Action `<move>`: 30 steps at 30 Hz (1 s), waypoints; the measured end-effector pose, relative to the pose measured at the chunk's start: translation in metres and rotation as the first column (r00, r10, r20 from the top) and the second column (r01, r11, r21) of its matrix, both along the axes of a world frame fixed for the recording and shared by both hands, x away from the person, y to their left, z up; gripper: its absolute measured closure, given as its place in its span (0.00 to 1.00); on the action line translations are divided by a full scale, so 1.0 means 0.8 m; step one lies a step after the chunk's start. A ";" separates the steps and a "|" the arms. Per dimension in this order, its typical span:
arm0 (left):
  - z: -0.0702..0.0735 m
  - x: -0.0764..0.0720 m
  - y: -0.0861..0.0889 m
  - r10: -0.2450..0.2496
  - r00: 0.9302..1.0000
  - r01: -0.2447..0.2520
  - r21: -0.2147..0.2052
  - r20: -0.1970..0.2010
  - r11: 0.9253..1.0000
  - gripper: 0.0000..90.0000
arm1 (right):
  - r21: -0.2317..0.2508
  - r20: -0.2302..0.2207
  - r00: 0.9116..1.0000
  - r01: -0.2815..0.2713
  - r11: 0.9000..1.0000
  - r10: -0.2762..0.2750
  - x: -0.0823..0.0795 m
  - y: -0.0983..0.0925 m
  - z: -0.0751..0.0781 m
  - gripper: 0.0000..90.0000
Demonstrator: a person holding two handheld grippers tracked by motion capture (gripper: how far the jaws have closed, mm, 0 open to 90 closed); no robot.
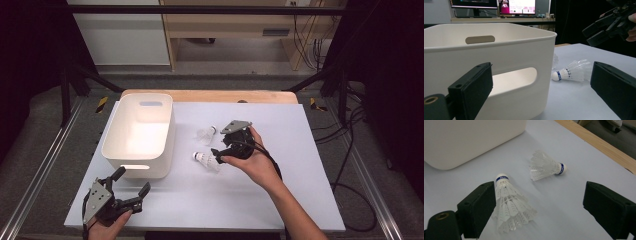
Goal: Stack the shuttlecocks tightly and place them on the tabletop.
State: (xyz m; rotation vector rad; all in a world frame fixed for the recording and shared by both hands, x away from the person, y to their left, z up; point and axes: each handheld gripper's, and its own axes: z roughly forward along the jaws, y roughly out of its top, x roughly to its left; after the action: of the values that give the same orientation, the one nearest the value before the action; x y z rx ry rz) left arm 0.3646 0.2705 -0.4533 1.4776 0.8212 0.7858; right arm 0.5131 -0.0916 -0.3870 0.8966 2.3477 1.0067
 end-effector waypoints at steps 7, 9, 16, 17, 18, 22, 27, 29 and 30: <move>0.000 0.000 0.001 0.000 1.000 0.000 -0.003 0.004 1.000 0.05 | 0.000 -0.021 1.000 0.020 1.000 -0.020 0.024 0.010 0.000 0.11; 0.000 0.000 0.001 0.000 1.000 0.000 -0.003 0.003 1.000 0.05 | 0.011 -0.028 0.999 0.027 1.000 -0.026 0.030 0.012 0.000 0.11; 0.000 0.001 -0.001 -0.002 1.000 0.002 -0.001 0.001 1.000 0.04 | 0.008 -0.036 0.999 0.041 0.999 -0.041 0.047 0.018 0.006 0.10; 0.000 0.001 -0.001 -0.002 1.000 0.002 -0.002 0.001 1.000 0.04 | 0.008 -0.035 0.998 0.043 0.999 -0.042 0.050 0.020 0.006 0.10; 0.000 0.000 -0.001 -0.004 1.000 0.004 -0.002 0.002 1.000 0.04 | 0.004 -0.034 0.998 0.044 0.999 -0.044 0.051 0.021 0.007 0.10; 0.001 0.000 -0.003 -0.011 1.000 0.011 0.006 0.006 1.000 0.04 | -0.005 -0.027 0.999 0.047 0.999 -0.047 0.057 0.027 0.006 0.12; 0.001 -0.001 -0.004 -0.015 1.000 0.015 0.006 0.006 1.000 0.04 | -0.015 -0.021 0.998 0.051 0.999 -0.051 0.064 0.036 0.002 0.15; 0.001 -0.001 -0.004 -0.014 1.000 0.014 0.007 0.007 1.000 0.04 | -0.020 -0.024 0.998 0.057 0.998 -0.057 0.067 0.039 -0.001 0.16; 0.001 -0.001 -0.003 -0.014 1.000 0.014 0.006 0.007 1.000 0.04 | -0.027 -0.028 0.998 0.059 0.998 -0.060 0.069 0.040 -0.004 0.17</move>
State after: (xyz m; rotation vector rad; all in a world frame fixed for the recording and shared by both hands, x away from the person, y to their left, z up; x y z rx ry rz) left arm 0.3639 0.2678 -0.4525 1.4837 0.8025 0.7835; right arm 0.5684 -0.0599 -0.3900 0.9711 2.3383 0.9431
